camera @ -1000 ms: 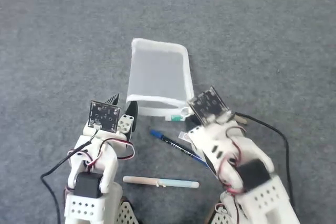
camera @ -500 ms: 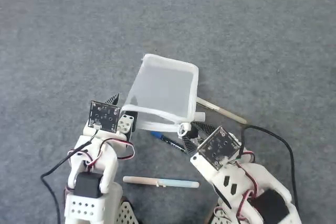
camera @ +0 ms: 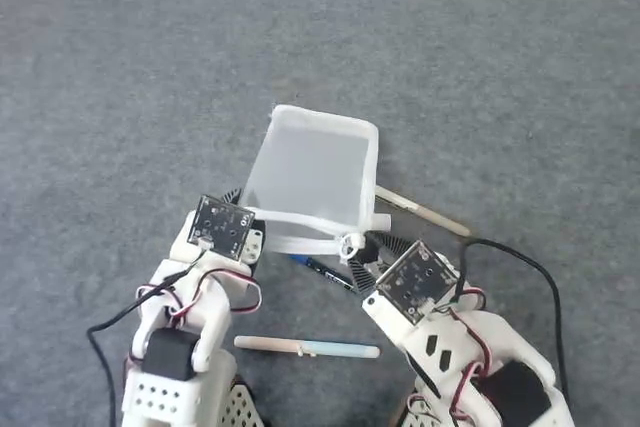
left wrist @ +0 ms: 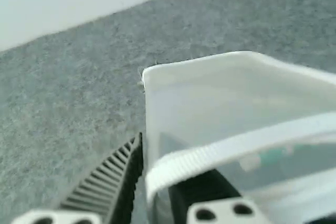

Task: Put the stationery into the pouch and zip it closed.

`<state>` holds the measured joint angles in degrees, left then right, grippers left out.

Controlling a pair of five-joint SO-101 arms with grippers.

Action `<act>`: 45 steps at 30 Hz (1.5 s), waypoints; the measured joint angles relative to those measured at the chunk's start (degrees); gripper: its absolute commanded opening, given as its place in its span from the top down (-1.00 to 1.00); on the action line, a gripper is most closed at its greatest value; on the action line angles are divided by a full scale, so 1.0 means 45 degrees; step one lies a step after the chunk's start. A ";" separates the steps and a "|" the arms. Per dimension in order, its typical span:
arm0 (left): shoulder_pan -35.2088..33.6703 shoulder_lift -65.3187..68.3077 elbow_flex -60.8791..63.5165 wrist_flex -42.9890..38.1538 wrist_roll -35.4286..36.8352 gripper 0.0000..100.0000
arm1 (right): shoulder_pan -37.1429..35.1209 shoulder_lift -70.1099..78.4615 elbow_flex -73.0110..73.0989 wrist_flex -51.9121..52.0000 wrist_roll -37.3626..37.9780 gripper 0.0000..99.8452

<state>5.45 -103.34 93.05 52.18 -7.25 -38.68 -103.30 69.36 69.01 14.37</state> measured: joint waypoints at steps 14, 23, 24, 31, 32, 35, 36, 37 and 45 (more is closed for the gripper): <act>0.0000 0.0000 -0.1465 0.2305 0.0000 0.97 | 0.1758 -0.0117 0.0215 -0.0957 -0.0606 0.66; 0.0000 0.0000 -0.1915 0.2774 0.0000 0.97 | 0.3184 -0.0098 0.1192 -0.2598 -0.0762 0.66; 0.0000 0.0000 -0.1915 0.2774 0.0000 0.97 | 0.3243 -0.0078 0.1192 -0.2696 -0.0781 0.66; 0.0000 0.0000 -0.1915 0.2774 -0.0410 0.98 | 0.3341 0.2911 0.1231 -0.4200 -0.0781 0.66; 0.0000 0.0000 -0.1915 0.2774 -0.0469 0.98 | 0.3341 0.3477 0.1231 -0.4376 -0.0781 0.66; 0.0000 0.0000 -0.2344 0.3204 -0.0488 0.98 | 0.3341 0.5255 0.1016 -0.4650 -0.1094 0.66; 0.0000 0.0000 -0.2579 0.3419 -0.0488 0.98 | 0.3438 0.5724 0.0860 -0.4689 -0.1231 0.66; 0.0000 0.0000 -0.2735 0.3536 -0.0488 0.98 | 0.3614 0.6173 0.0723 -0.4767 -0.1387 0.66; -0.0488 0.0000 -0.3458 0.3595 -0.0918 0.98 | 0.4239 0.8342 0.0508 -0.5919 -0.1739 0.66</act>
<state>3.25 -103.34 77.49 68.35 -11.38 -19.60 -65.76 71.65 42.37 6.55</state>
